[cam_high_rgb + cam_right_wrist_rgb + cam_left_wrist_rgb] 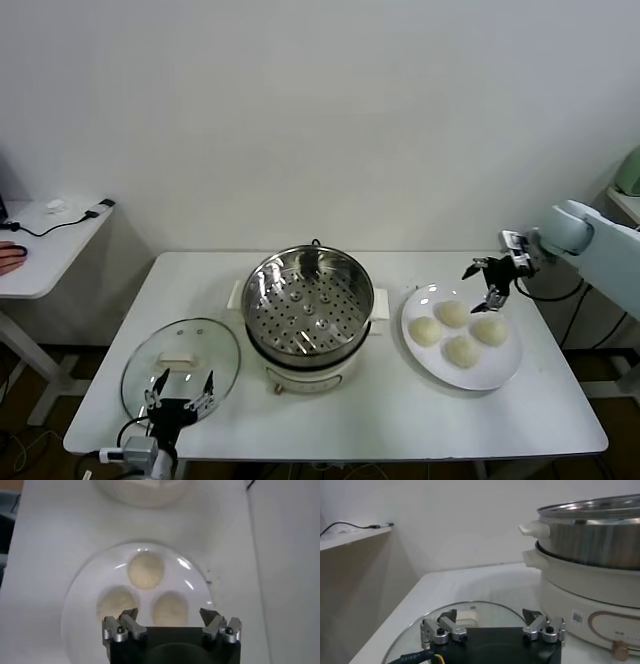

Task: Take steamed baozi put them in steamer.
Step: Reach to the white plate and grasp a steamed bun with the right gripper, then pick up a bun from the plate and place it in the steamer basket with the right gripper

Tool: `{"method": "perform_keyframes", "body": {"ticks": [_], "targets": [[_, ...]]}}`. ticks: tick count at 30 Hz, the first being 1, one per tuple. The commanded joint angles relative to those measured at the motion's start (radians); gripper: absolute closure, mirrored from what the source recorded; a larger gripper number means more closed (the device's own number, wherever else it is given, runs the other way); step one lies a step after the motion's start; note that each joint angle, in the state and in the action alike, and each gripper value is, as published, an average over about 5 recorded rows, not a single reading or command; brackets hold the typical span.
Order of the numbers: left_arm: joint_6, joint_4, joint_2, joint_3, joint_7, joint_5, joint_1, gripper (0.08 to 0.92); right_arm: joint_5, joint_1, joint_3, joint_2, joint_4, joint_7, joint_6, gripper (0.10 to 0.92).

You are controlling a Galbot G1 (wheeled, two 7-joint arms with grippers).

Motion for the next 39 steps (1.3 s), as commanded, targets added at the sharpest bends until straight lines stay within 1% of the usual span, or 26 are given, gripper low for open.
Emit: {"method": "perform_keyframes", "body": {"ticks": [1,7,16,23,26,32,34,39], "targets": [[-0.004,0.006,0.002,0.0,0.001,0.0,0.001,0.177,-0.033,0.009,-0.129,0.155,-0.174,-0.004,-0.03,0.203],[-0.011,0.012,0.002,-0.001,0.001,-0.001,0.003,0.177,-0.04,-0.073,-0.044,0.198,-0.233,0.05,-0.053,0.203],[-0.015,0.013,0.003,-0.001,0.002,0.0,0.004,0.177,-0.071,-0.145,0.045,0.245,-0.316,0.082,-0.068,0.203],[-0.017,0.017,0.003,0.0,0.003,0.001,0.002,0.177,-0.091,-0.165,0.062,0.258,-0.333,0.084,-0.079,0.205],[-0.016,0.019,0.004,0.001,0.005,0.001,0.0,0.177,-0.099,-0.168,0.073,0.26,-0.338,0.085,-0.083,0.249],[-0.013,0.016,0.003,0.0,0.005,0.001,-0.003,0.177,-0.083,-0.152,0.077,0.243,-0.301,0.084,-0.096,0.408],[-0.013,0.014,0.003,-0.001,0.005,0.001,-0.003,0.177,-0.055,-0.125,0.059,0.221,-0.252,0.075,-0.104,0.433],[-0.014,0.006,0.002,-0.003,0.005,0.001,0.0,0.177,0.078,0.084,-0.11,0.143,-0.069,0.049,-0.115,0.44]]}}
